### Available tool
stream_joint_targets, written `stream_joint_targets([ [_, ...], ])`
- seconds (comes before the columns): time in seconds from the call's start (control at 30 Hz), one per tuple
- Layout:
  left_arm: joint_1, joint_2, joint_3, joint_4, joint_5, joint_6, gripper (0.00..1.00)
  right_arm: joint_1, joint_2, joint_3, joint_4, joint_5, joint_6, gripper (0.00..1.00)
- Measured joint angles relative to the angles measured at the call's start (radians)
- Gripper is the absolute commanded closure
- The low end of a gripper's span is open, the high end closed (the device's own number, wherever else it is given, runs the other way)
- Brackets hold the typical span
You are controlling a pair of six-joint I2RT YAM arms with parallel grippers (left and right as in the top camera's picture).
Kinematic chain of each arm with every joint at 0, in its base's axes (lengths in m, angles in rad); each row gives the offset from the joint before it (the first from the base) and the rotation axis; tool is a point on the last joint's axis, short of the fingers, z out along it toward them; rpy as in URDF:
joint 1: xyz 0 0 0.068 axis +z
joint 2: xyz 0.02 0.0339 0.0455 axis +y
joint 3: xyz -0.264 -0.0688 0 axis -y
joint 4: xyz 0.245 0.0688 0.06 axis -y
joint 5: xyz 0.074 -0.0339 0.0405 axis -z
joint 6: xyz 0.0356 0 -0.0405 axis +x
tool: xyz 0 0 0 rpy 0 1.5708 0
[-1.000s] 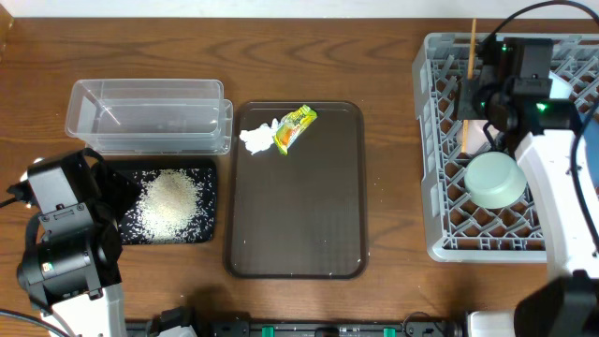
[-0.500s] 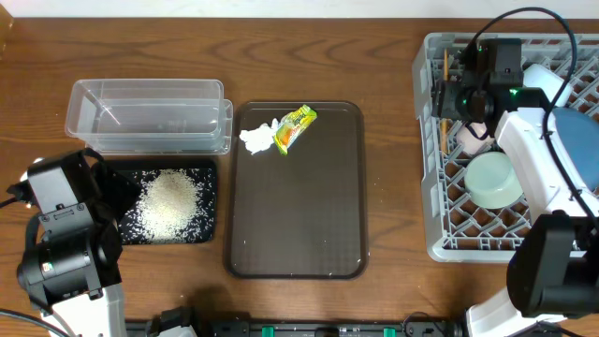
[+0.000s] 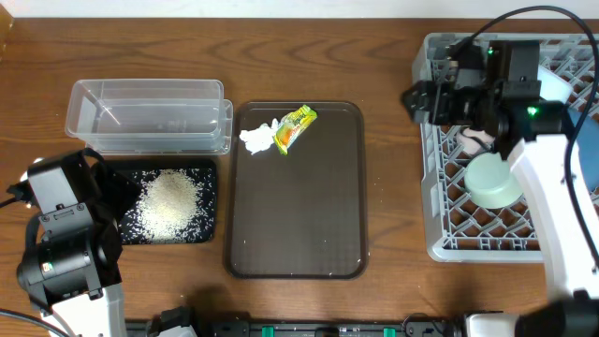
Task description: Sort waste into correct bins and load items into the dishwasher rack
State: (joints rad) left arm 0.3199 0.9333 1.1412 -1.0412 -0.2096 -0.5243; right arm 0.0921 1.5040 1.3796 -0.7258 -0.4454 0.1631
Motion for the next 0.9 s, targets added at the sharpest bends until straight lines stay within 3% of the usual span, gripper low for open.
stream_joint_targets([
  [0.5, 0.0, 0.0, 0.0, 0.0, 0.0, 0.0, 0.08, 0.317, -0.03, 0.002, -0.058, 0.025, 0.032, 0.01],
  [0.7, 0.0, 0.0, 0.0, 0.0, 0.0, 0.0, 0.07, 0.285, -0.03, 0.002, -0.188, 0.285, 0.066, 0.01],
  [0.9, 0.0, 0.0, 0.0, 0.0, 0.0, 0.0, 0.07, 0.117, -0.029, 0.002, -0.363, 0.599, 0.214, 0.01],
])
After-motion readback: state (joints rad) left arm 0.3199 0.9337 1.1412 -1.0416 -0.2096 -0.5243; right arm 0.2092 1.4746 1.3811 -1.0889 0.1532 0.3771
